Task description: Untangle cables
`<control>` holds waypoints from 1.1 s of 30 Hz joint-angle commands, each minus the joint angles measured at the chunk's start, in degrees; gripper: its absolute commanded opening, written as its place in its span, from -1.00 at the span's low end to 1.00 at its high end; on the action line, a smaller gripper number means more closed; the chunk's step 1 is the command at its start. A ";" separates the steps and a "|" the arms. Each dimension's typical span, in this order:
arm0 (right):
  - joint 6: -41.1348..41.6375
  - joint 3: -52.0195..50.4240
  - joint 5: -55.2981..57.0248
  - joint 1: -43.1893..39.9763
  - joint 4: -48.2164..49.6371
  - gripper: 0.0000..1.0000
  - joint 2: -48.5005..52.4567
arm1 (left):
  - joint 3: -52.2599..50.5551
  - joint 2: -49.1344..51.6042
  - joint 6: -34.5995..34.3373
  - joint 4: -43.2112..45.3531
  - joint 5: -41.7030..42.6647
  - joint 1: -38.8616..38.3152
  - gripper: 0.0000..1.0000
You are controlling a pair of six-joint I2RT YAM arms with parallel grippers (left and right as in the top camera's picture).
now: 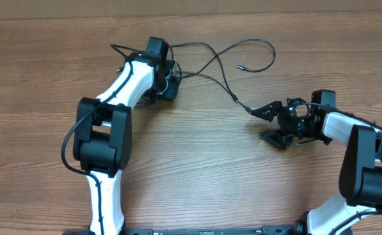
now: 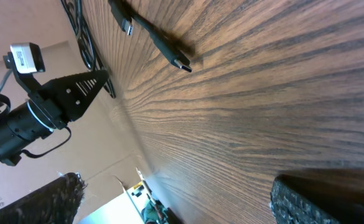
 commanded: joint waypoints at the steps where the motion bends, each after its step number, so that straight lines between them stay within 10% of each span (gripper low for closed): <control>1: -2.34 -2.51 17.92 0.76 0.63 0.95 4.63 | 1.55 -0.15 -1.60 3.32 -4.35 -0.57 -0.34; 23: -2.34 -2.51 17.92 0.76 1.03 0.96 4.63 | 1.53 5.60 -1.57 11.50 -4.96 -1.40 -0.36; 33: -2.38 -2.51 15.93 0.76 1.03 0.97 4.63 | 1.46 6.08 1.70 -2.84 18.14 -2.32 -0.78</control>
